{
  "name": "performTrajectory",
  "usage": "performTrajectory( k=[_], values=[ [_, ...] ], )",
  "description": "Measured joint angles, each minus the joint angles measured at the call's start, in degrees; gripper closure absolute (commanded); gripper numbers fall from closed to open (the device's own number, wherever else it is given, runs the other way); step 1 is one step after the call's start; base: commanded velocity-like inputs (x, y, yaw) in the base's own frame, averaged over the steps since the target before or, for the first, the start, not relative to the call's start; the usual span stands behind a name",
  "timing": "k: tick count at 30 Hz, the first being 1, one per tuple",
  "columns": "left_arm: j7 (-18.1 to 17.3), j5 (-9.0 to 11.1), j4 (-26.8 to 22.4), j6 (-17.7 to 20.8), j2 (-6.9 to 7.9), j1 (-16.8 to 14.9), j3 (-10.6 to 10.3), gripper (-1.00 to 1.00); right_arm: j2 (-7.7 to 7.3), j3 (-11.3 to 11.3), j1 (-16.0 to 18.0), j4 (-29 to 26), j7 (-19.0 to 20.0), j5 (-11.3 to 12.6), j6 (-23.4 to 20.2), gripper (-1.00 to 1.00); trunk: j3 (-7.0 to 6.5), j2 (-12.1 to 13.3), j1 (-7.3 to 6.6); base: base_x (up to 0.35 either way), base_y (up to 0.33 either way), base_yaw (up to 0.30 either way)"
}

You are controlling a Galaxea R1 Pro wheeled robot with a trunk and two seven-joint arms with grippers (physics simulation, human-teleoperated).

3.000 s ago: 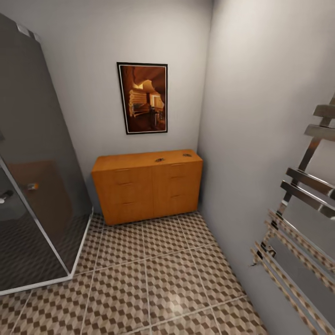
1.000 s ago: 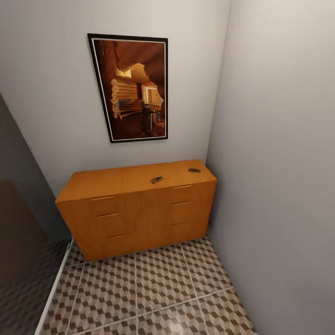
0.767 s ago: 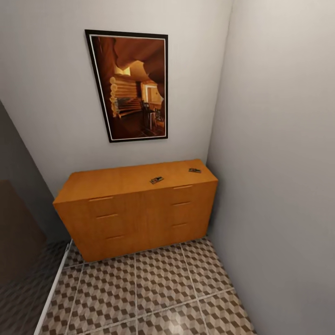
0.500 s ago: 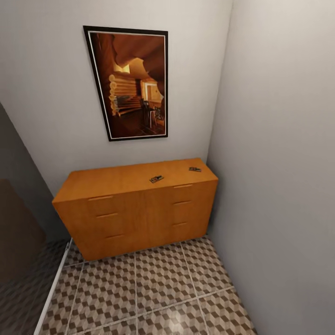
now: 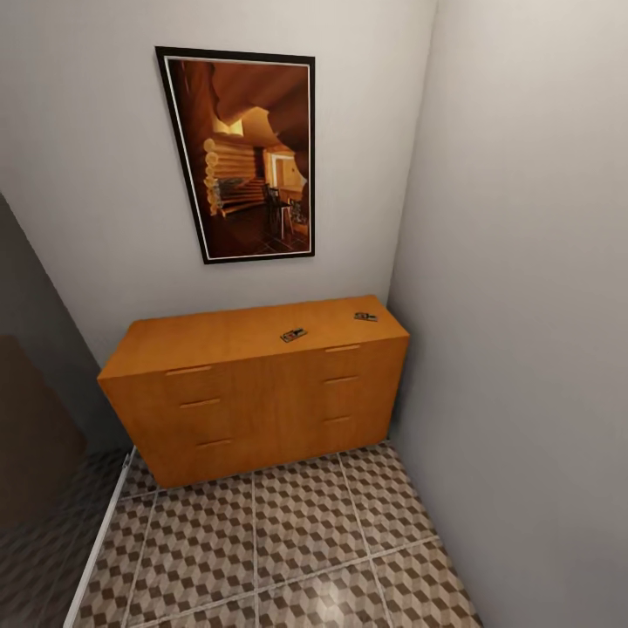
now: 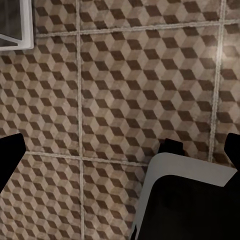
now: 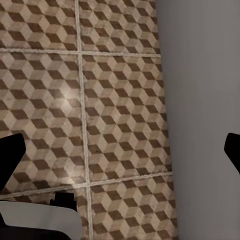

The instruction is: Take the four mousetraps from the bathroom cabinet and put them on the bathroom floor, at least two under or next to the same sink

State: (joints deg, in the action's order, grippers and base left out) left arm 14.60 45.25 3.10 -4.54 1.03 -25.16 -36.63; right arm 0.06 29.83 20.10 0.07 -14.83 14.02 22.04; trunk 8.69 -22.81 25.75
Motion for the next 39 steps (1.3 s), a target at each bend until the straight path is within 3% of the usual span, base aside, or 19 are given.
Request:
performTrajectory(
  k=[5,11,18,19,25,30,34,39],
  values=[
    [0.1,0.1,0.0,-0.2,0.12,0.0,0.0,-1.00,0.09,0.0,-0.1,-0.1,0.0,-0.1,0.0,-1.00,0.00,0.0,0.00,0.000,0.000,0.000],
    [0.0,0.0,-0.1,-0.2,-0.32,0.0,0.0,-1.00,2.49,0.3,-0.4,-0.7,-0.1,-0.8,0.0,-1.00,0.00,0.0,0.00,0.000,0.000,0.000],
    [0.2,-0.2,-2.3,0.2,-0.67,-0.9,0.1,-1.00,3.85,0.5,1.1,-5.9,0.0,-1.1,-1.1,-1.00,0.00,0.0,0.00,0.000,0.000,0.000],
    [0.1,-0.3,-6.7,1.3,-0.78,-1.6,0.0,-1.00,4.41,0.2,2.0,-11.3,0.0,-1.0,-7.3,-1.00,-0.01,0.0,0.01,0.000,0.000,0.000],
    [0.2,-0.4,-10.5,3.6,-1.02,-2.2,0.0,-1.00,4.77,0.4,2.3,-21.0,0.0,-1.3,-14.4,-1.00,0.00,0.0,0.00,0.000,0.000,0.000],
    [0.2,0.0,-13.3,7.0,-1.07,-5.0,0.0,-1.00,4.83,0.4,2.6,-28.3,-0.5,-1.2,-20.1,-1.00,-0.01,0.0,0.00,0.000,0.000,0.000],
    [0.1,-0.1,-16.8,14.9,-0.62,-9.3,0.2,-1.00,4.85,0.2,4.2,-35.9,-1.2,-0.8,-27.5,-1.00,-0.02,0.0,0.00,0.000,0.000,0.000],
    [0.1,-0.2,-21.7,22.2,-0.52,-13.4,0.3,-1.00,5.65,0.2,7.4,-42.7,-3.8,-0.6,-32.6,-1.00,-0.02,0.0,0.00,0.000,0.000,0.000]
  ],
)
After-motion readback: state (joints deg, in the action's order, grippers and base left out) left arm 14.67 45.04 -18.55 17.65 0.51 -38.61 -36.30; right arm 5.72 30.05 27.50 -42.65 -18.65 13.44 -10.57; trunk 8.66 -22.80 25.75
